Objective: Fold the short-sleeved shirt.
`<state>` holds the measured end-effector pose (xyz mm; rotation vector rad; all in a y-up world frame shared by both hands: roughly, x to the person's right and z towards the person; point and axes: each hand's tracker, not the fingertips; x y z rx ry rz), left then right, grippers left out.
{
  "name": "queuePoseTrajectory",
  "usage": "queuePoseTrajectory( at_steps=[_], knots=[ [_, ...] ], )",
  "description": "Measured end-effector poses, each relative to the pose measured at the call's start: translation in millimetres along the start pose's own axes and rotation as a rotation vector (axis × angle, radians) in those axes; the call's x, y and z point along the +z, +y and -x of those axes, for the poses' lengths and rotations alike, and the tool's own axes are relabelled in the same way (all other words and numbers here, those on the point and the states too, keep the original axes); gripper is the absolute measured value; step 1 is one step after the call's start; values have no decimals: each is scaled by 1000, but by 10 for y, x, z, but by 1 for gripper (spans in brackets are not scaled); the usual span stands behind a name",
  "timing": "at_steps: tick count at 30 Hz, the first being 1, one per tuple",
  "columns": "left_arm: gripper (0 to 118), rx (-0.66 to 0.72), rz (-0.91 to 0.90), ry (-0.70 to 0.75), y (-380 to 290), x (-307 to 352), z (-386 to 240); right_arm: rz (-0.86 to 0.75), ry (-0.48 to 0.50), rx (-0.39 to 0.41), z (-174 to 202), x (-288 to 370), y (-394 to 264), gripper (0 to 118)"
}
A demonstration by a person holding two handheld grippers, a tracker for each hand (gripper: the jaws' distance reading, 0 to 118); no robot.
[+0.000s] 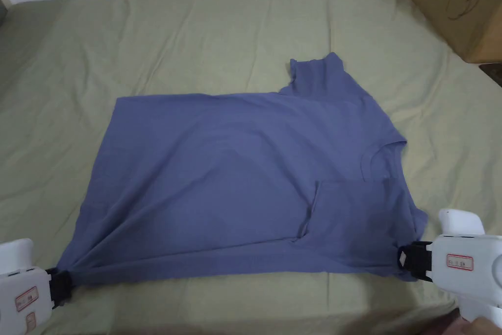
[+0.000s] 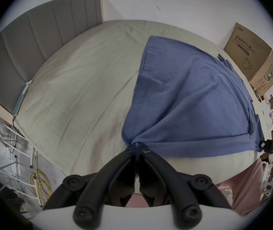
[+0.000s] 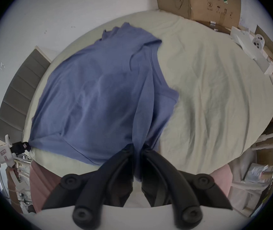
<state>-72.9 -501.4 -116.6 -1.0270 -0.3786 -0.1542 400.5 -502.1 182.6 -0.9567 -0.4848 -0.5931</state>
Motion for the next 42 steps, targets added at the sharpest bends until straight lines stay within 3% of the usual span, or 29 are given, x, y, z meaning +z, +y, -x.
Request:
queuePoseTrajectory(
  at_steps=[5,11,18,19,20,22,23,24,26,28,29,30,31,32,37,38,39,40,41,42],
  knots=[
    [2,-11,-8,4,69,100,-46,-31,32,25,74,248,125,7],
    [2,34,-48,-18,450,171,-39,-101,91,-21,2,309,614,7],
    [3,-56,-73,14,1367,-294,-306,-62,42,-13,-11,-314,1507,8],
    [16,-71,-74,34,1448,-384,-364,-16,31,-34,-19,-451,1604,19],
    [38,-96,-92,71,1506,-458,-414,13,18,-44,-19,-558,1662,42],
    [87,-126,-101,183,1564,-537,-482,35,-61,3,103,-609,1639,99],
    [100,-135,-110,167,1568,-558,-478,25,-36,29,102,-608,1611,102],
    [103,-122,-101,150,1548,-543,-448,22,-20,31,107,-568,1577,102],
    [101,-80,-101,91,1472,-461,-376,-17,27,20,57,-419,1518,101],
    [97,-33,-96,25,1345,-342,-264,-30,9,31,68,-254,1387,99],
    [87,-3,-123,-16,1249,-263,-214,-48,3,41,76,-170,1304,90],
    [64,28,-145,-59,1132,-184,-166,-63,8,55,44,-113,1242,72],
    [20,34,-137,-78,1029,-142,-143,-69,22,83,45,-62,1142,30],
    [0,33,-130,-54,946,-116,-132,-68,17,79,50,-32,1042,2],
    [3,14,-126,-60,691,-84,-60,-11,79,21,14,-34,679,2],
    [20,3,-115,-58,718,-131,-57,-9,73,17,6,-72,659,2],
    [57,1,-76,-47,744,-191,-63,-2,65,17,13,-94,633,2],
    [105,-6,-56,-34,773,-318,-78,3,55,12,22,-115,611,2],
    [118,-17,-46,-32,773,-422,-87,8,51,0,23,-132,593,2],
    [116,-21,-53,-28,762,-514,-89,21,61,-16,23,-153,588,2]
  ],
)
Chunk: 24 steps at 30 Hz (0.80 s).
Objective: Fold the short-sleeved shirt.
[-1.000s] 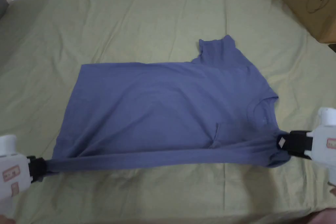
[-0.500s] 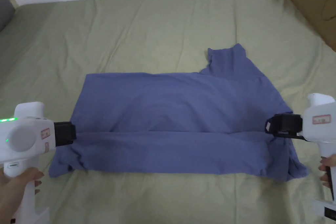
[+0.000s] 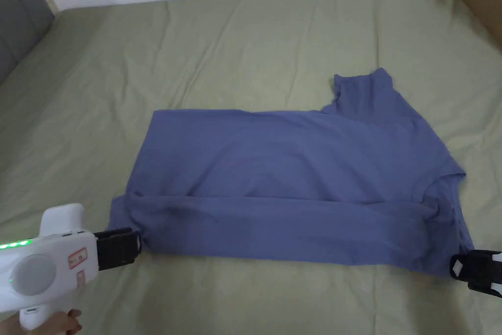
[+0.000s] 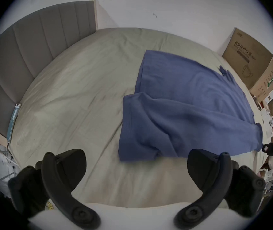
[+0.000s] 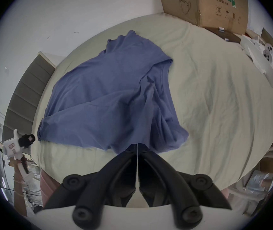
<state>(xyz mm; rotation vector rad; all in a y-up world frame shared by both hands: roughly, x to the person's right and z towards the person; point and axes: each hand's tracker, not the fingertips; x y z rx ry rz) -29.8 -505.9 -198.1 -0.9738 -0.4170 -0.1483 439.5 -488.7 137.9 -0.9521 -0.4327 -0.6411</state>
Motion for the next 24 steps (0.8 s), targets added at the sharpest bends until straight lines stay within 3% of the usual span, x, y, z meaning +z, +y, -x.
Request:
queuePoseTrajectory(
  at_steps=[1,3,4,5,6,7,8,9,11,13,15,16,17,18,19,20,21,24],
  knots=[
    [98,-4,-2,2,0,-67,13,12,19,-15,0,-3,-17,2],
    [31,21,40,-15,-23,-225,75,35,38,-43,4,-5,-50,2],
    [21,32,43,-48,-64,-290,98,38,34,-44,9,-2,-57,5],
    [17,54,18,-42,-106,-285,92,47,14,-46,21,1,-63,17],
    [7,66,5,-44,-106,-251,82,60,-33,-40,33,8,-66,42],
    [5,62,6,-57,-81,-218,83,55,-60,-16,40,20,-63,84],
    [5,85,7,-90,-58,-201,73,35,-54,1,45,28,-55,104],
    [5,73,11,-69,-35,-193,55,29,-35,7,37,19,-27,110],
    [5,26,18,-50,9,-136,4,-5,84,-18,4,39,54,110],
    [5,-23,11,-45,46,-87,-32,-18,138,-80,-38,-31,154,110],
    [5,-27,18,-46,73,-63,-31,-8,101,-48,-60,-185,254,109],
    [5,-24,18,-47,84,-51,-18,-7,27,-1,-61,-258,272,104],
    [5,-14,19,-56,90,-40,1,13,-52,80,-40,-360,285,92],
    [5,-7,18,-65,90,-33,25,49,-128,100,-14,-457,272,67],
    [5,-4,19,-67,91,-25,34,62,-170,99,1,-546,239,22],
    [5,-1,22,-72,89,-18,40,50,-116,112,17,-596,189,17],
    [5,-3,23,-74,83,-9,38,41,-132,142,35,-604,172,16],
    [5,-15,30,-71,89,45,30,13,-108,112,-7,-470,191,9]
  ],
)
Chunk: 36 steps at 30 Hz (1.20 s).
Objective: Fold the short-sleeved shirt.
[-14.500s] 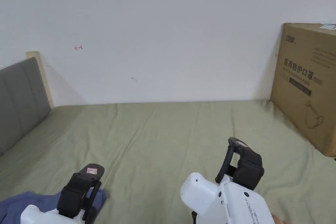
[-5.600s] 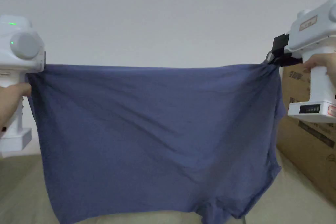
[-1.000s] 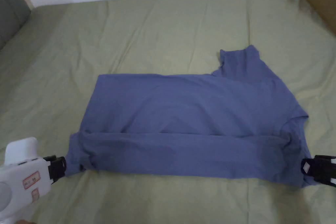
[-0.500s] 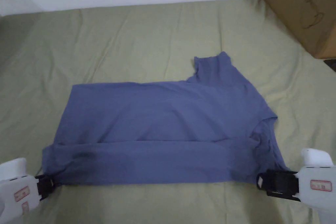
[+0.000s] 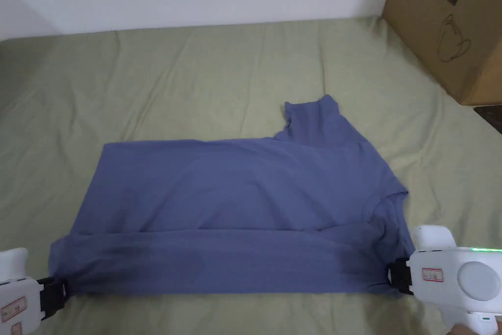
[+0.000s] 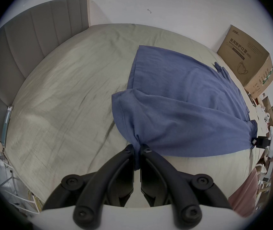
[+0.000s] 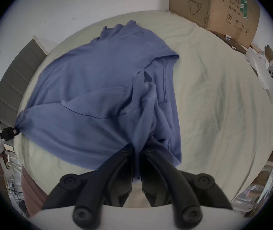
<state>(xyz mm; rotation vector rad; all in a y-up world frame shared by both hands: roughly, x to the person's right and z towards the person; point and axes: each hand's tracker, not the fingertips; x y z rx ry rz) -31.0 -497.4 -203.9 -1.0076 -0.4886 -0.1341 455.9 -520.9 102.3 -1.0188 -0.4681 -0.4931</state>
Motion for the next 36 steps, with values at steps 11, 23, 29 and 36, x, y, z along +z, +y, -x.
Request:
queuePoseTrajectory(
  at_steps=[11,23,29,36],
  knots=[
    [5,-67,-15,-7,-284,572,14,-14,62,-68,-106,644,-414,7],
    [86,-119,46,108,-823,733,63,31,61,-210,-142,689,-892,93],
    [43,19,-75,-40,-421,875,-27,-92,111,-124,-38,943,-514,79],
    [0,7,-90,-22,-32,588,-264,-122,117,-127,59,750,-67,1]
  ],
)
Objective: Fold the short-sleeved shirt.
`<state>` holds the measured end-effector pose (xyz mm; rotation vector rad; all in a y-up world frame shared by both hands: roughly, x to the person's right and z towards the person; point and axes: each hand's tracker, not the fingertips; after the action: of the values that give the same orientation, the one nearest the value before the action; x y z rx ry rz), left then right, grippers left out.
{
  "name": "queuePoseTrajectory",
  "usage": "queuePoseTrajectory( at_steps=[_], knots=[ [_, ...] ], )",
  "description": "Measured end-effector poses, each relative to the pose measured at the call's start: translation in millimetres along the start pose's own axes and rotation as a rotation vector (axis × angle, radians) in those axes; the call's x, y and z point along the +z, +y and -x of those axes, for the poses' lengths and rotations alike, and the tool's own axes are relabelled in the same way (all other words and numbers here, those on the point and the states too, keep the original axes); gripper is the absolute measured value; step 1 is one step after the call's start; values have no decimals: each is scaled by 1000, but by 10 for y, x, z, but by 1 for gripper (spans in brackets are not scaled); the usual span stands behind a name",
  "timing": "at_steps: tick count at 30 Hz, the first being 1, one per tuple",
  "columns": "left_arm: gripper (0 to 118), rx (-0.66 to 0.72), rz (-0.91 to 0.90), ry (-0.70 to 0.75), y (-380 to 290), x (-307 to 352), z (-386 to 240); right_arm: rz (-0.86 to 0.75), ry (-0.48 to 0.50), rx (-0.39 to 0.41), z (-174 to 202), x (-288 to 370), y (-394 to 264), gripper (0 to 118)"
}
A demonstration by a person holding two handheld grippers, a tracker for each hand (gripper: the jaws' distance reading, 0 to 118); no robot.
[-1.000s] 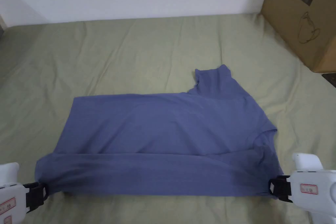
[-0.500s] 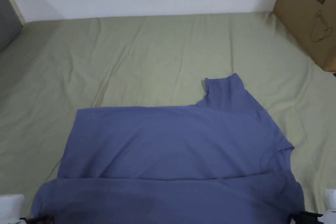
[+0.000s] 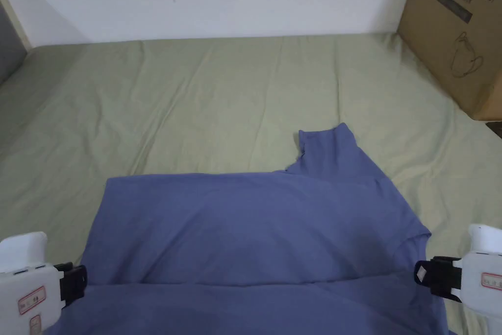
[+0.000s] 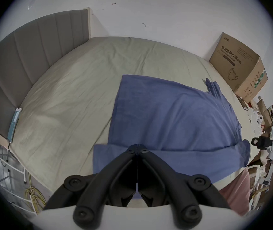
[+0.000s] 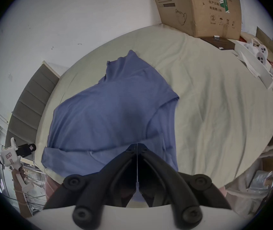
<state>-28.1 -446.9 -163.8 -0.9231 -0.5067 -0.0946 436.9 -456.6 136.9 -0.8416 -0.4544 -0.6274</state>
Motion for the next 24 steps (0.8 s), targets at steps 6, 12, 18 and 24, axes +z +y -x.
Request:
queuePoseTrajectory(
  at_steps=[6,12,18,24],
  knots=[
    [0,-54,45,-11,208,-235,-150,-27,16,47,65,-433,825,1],
    [0,-7,63,-20,401,-413,-113,-45,-57,148,57,-1349,1846,116],
    [0,-32,119,38,432,-599,-42,103,-233,292,24,-2244,2030,114],
    [0,-28,151,51,395,-647,28,100,-181,259,2,-2211,1969,86]
  ],
)
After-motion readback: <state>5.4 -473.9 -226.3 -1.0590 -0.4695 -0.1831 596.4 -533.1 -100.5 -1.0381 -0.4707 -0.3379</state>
